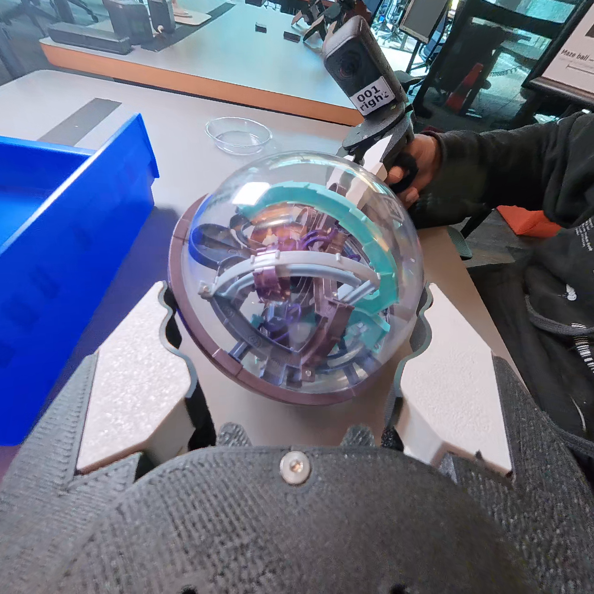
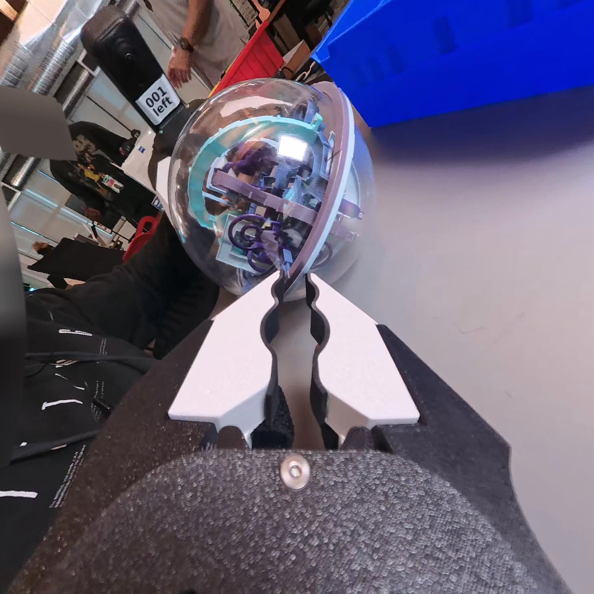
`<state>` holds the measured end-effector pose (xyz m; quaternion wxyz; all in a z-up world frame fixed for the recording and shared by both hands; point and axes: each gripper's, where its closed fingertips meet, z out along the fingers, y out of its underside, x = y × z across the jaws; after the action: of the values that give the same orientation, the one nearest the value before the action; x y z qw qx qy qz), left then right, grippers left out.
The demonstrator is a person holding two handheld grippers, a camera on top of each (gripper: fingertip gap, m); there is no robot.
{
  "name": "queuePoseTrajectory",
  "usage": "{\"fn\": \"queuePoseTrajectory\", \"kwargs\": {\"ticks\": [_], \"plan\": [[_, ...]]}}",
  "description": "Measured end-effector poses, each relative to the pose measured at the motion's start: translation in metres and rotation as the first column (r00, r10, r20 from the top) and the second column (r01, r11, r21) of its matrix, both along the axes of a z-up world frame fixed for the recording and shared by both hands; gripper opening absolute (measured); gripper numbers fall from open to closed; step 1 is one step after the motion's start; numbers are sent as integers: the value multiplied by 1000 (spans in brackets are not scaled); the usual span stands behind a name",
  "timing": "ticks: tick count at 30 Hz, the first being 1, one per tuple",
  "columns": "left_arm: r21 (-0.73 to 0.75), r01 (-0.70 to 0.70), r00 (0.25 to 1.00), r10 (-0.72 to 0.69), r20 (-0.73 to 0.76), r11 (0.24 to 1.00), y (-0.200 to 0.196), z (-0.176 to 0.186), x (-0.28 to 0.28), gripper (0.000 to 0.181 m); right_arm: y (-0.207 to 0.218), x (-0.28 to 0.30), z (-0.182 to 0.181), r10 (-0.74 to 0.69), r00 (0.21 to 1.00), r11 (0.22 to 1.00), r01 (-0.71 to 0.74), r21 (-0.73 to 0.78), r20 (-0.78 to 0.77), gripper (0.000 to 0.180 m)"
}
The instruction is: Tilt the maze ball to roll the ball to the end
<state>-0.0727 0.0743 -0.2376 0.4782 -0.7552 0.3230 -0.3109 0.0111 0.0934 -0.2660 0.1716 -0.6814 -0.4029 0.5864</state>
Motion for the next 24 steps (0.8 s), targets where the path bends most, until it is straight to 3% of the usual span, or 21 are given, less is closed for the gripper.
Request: {"fn": "queuePoseTrajectory", "kwargs": {"ticks": [24], "plan": [[-72, 22, 997, -16, 79, 997, 7, 3, 0, 145, -1, 1, -2, 16, 1000, 1000, -16, -7, -14, 13]]}}
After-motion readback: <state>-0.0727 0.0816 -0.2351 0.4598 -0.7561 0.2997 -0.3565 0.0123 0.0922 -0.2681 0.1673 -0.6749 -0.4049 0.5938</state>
